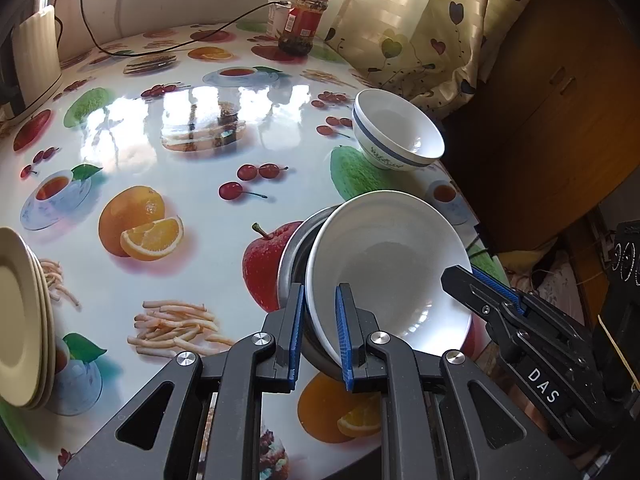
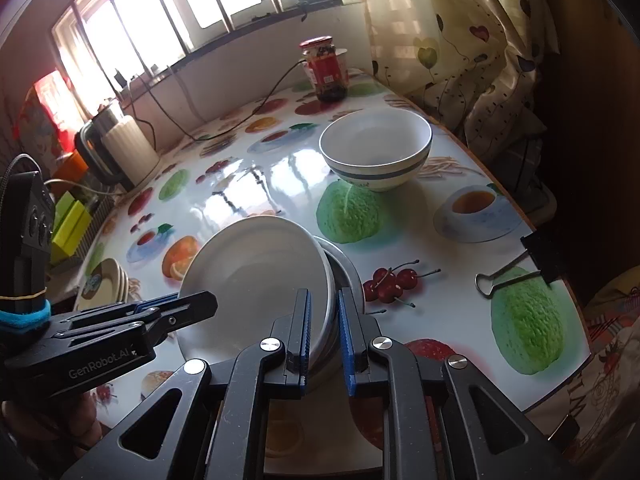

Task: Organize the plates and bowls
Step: 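Lower the white bowl into the steel bowl and open both tools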

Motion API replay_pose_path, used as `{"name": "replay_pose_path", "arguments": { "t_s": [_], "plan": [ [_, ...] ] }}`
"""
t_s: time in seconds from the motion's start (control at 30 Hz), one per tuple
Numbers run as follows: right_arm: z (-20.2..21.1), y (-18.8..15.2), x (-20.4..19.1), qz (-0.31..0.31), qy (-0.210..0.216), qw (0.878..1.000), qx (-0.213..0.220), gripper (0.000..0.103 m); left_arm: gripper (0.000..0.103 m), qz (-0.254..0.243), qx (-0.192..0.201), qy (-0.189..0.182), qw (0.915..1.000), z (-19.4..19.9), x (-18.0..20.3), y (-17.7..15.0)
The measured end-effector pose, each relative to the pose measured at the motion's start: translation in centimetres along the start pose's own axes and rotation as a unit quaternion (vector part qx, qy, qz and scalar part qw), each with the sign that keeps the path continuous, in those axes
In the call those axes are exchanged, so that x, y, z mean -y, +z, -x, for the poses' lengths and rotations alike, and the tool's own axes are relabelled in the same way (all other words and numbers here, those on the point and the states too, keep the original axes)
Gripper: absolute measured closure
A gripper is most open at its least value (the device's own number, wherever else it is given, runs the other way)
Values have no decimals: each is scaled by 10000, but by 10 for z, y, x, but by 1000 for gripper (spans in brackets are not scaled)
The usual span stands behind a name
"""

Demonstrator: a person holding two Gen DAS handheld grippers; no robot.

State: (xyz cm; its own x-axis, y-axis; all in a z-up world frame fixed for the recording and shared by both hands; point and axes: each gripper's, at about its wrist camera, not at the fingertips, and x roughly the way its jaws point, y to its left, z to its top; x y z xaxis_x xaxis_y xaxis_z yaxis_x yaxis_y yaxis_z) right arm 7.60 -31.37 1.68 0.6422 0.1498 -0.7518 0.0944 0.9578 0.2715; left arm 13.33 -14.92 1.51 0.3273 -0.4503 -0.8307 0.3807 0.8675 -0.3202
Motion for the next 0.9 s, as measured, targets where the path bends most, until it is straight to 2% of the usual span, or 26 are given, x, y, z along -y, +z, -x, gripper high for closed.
{"name": "replay_pose_path", "arguments": {
  "t_s": [0.73,0.83,0.9],
  "plan": [
    [-6,0,0,-68,19,10000,-50,86,86,13,19,-42,10000,-2,-3,4],
    [-6,1,1,-81,5,10000,-40,83,86,-12,47,-28,10000,-1,-4,5],
    [-5,2,1,-112,-4,9999,-12,76,85,-32,79,-21,10000,1,-4,6]
  ]
}}
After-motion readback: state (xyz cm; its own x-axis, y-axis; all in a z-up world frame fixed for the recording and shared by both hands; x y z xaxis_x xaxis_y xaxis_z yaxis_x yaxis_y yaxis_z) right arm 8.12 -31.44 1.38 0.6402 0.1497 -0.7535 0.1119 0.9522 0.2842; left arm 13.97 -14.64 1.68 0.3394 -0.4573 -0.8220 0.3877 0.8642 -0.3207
